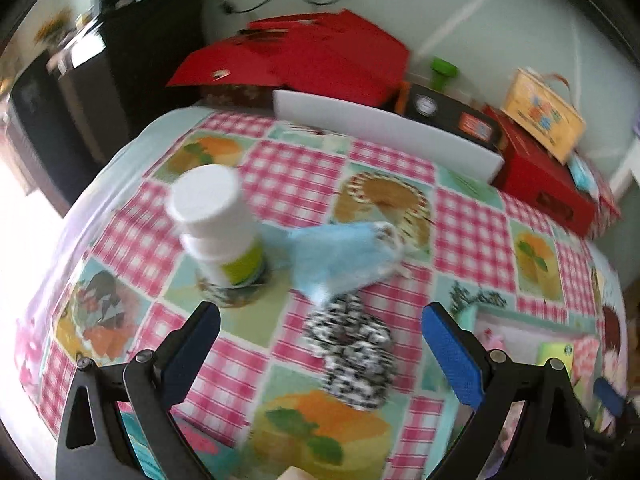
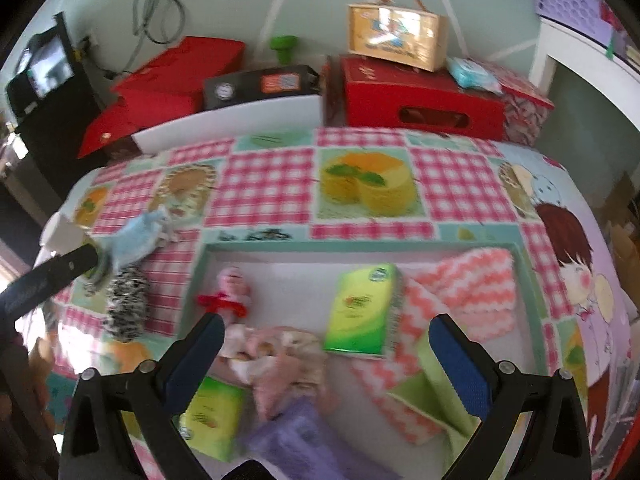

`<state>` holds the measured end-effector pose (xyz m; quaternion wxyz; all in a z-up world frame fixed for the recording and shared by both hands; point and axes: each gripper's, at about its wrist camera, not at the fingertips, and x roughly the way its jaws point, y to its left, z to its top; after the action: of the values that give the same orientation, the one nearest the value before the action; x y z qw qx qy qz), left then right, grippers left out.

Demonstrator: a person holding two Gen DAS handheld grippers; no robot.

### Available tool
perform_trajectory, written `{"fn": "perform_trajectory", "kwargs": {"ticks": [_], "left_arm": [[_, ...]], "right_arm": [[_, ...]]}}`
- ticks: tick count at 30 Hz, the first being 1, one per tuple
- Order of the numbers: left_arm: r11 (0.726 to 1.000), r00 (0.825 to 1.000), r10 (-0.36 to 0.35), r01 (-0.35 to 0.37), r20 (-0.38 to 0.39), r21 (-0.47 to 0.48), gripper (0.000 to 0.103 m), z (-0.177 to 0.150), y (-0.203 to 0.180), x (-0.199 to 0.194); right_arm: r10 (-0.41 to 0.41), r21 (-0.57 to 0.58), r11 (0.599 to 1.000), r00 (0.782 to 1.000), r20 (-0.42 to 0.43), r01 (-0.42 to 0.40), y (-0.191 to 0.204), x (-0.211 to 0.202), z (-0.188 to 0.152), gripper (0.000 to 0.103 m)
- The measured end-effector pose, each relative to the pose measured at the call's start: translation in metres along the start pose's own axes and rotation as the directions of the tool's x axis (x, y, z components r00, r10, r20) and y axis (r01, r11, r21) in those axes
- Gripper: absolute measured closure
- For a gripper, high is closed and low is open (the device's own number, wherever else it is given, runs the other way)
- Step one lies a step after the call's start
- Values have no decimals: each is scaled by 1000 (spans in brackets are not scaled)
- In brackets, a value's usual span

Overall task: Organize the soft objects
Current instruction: 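Move both tools back from the tray toward the scrunchie and face mask, then grasp the leopard scrunchie with the left tool while the right tool grasps the blue face mask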

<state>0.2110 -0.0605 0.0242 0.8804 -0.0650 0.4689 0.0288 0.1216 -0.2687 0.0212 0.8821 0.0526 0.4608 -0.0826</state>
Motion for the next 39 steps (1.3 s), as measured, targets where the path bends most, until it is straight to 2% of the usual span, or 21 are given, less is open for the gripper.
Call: {"fn": "perform_trajectory", "kwargs": {"ticks": [8,10,15,23,26,30,36,39], "left_arm": [[990,999,-27,32,43,-136,3,11,52,-4],[990,999,-36,41,39,-138,3,13,57,-2],[993,996,-83,80,-36,-86,3,13,50,8],[989,973,-147,141,-176,-51,3,5,29,26],[988,970,-150,142,-191,-55,3,4,26,30],[988,962,-154,142,-224,-66,3,4,23,41],[988,957,-152,151,-247,-19,3,2,6,50],[987,949,-157,162,-274,-6,4,-1,-2,57]], "right_arm": [[63,-51,997,998,-22,-64,29,7,-4,0],[82,-59,995,996,-34,-84,35,9,-5,0],[104,-91,990,993,-59,-109,53,14,-5,0],[34,-105,993,994,-106,-45,62,27,12,0],[22,-136,990,994,-105,-36,70,29,21,0],[-45,-179,984,993,-110,24,76,34,31,0],[-78,-200,978,992,-102,57,69,40,43,0],[-100,-199,977,988,-119,75,61,43,40,0]]}}
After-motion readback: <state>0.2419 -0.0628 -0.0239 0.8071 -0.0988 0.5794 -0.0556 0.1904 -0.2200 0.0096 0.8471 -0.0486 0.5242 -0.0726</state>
